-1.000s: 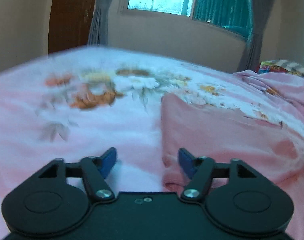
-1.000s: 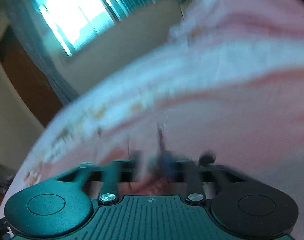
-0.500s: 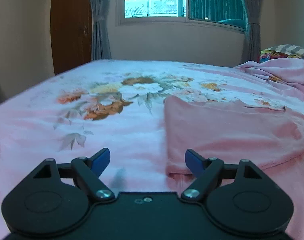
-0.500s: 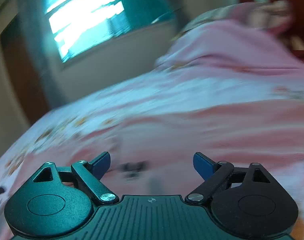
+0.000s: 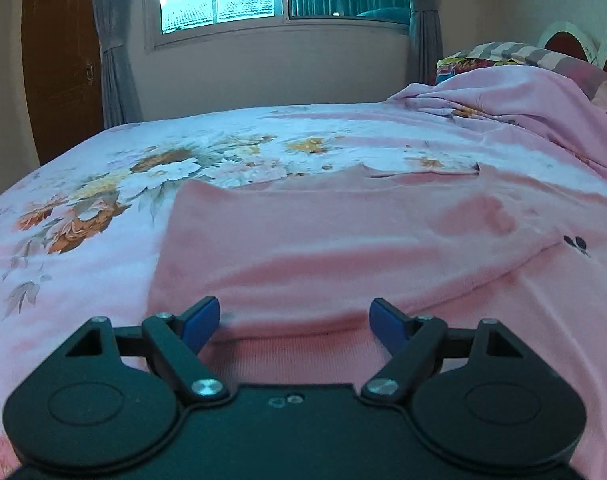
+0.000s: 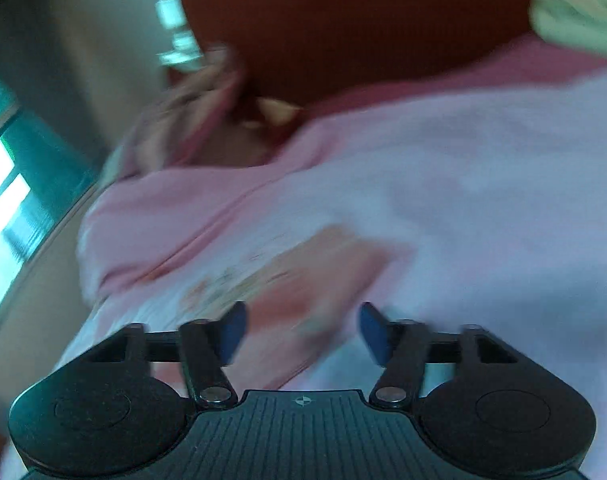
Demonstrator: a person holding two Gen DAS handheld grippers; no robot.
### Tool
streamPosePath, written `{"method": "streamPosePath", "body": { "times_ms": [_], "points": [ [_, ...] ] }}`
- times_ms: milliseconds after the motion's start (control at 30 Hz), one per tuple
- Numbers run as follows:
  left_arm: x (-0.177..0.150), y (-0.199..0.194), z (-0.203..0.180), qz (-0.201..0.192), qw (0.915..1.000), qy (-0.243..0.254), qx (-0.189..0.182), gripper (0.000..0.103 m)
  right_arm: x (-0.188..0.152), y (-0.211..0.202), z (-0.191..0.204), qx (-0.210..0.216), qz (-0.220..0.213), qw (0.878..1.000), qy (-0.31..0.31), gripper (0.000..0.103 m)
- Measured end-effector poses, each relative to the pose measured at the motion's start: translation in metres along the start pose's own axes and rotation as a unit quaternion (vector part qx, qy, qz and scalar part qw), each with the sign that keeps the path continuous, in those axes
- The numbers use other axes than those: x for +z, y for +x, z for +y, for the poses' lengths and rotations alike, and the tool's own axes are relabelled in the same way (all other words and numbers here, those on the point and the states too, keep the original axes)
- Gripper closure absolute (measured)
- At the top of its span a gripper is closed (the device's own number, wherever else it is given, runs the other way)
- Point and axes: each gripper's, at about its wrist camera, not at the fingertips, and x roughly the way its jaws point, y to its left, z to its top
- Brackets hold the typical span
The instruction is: Fold small clothes
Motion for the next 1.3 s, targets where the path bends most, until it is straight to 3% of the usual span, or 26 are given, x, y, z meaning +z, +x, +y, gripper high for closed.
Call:
{"method": "streamPosePath", "body": {
  "times_ms": [67,200,233,267,333,433,467,500,533,567,667,733,833,900,1033,1167,1300],
  "points": [
    [-0.004,-0.002,0.006,0.006,0.9999,-0.01,-0.003,0.023,0.014,0.012,-0.02,0.014,0.019,0.999,0.037,0.033],
    [-0.01,-0.002,0.019,0.029,0.9988,-0.038,-0.001,0.023,0.028,0.035,-0.013,0.045,0.043,0.998,0.023,0.033],
    [-0.01,-0.001,0.022,0.033,0.9985,-0.044,-0.003,0.023,0.03,0.039,-0.009,0.044,0.045,0.998,0.018,0.051],
    [-0.009,-0.001,0.023,0.034,0.9983,-0.047,-0.005,0.023,0.032,0.051,-0.008,0.043,0.053,0.998,0.013,0.097],
    [-0.007,-0.003,0.023,0.036,0.9985,-0.041,0.0,0.023,0.032,0.053,-0.003,0.037,0.063,0.997,0.006,0.097],
    [-0.007,-0.007,0.022,0.033,0.9993,-0.015,0.007,0.023,0.042,0.031,0.006,0.086,-0.02,0.996,-0.016,0.097],
    [-0.008,-0.008,0.022,0.033,0.9994,-0.01,0.008,0.023,0.042,0.03,0.003,0.059,-0.022,0.997,-0.034,0.097],
    [-0.009,-0.009,0.024,0.033,0.9994,-0.008,0.008,0.023,0.041,0.04,-0.005,0.02,0.002,0.999,-0.039,0.097],
    [-0.01,-0.01,0.027,0.033,0.9994,-0.01,0.008,0.023,0.038,0.056,-0.018,-0.017,0.053,0.998,-0.025,0.097],
    [-0.01,-0.011,0.03,0.031,0.9994,-0.014,0.011,0.023,0.036,0.06,-0.026,-0.014,0.068,0.997,-0.01,0.097],
    [-0.007,-0.021,0.044,0.013,0.9991,-0.012,0.037,0.023,0.036,0.053,-0.019,-0.009,0.056,0.998,-0.031,0.097],
    [-0.006,-0.024,0.061,0.009,0.9977,-0.008,0.067,0.023,0.032,0.056,-0.009,-0.027,0.059,0.996,-0.06,0.097],
    [-0.014,-0.017,0.09,0.06,0.9929,-0.005,0.102,0.02,0.023,0.062,0.005,-0.042,0.064,0.993,-0.085,0.097],
    [-0.025,-0.017,0.11,0.066,0.9945,-0.027,0.077,0.021,0.017,0.064,0.011,-0.051,0.061,0.992,-0.098,0.097],
    [-0.031,-0.023,0.127,0.065,0.9939,-0.06,0.066,0.02,0.017,0.073,0.015,-0.061,0.058,0.99,-0.11,0.097],
    [-0.029,-0.027,0.125,0.056,0.9936,-0.048,0.086,0.021,0.015,0.065,0.051,-0.031,0.04,0.987,-0.151,0.097],
    [-0.03,-0.03,0.141,0.054,0.9921,-0.051,0.101,0.022,0.002,0.05,0.123,0.029,0.022,0.978,-0.207,0.097]
  ]
}}
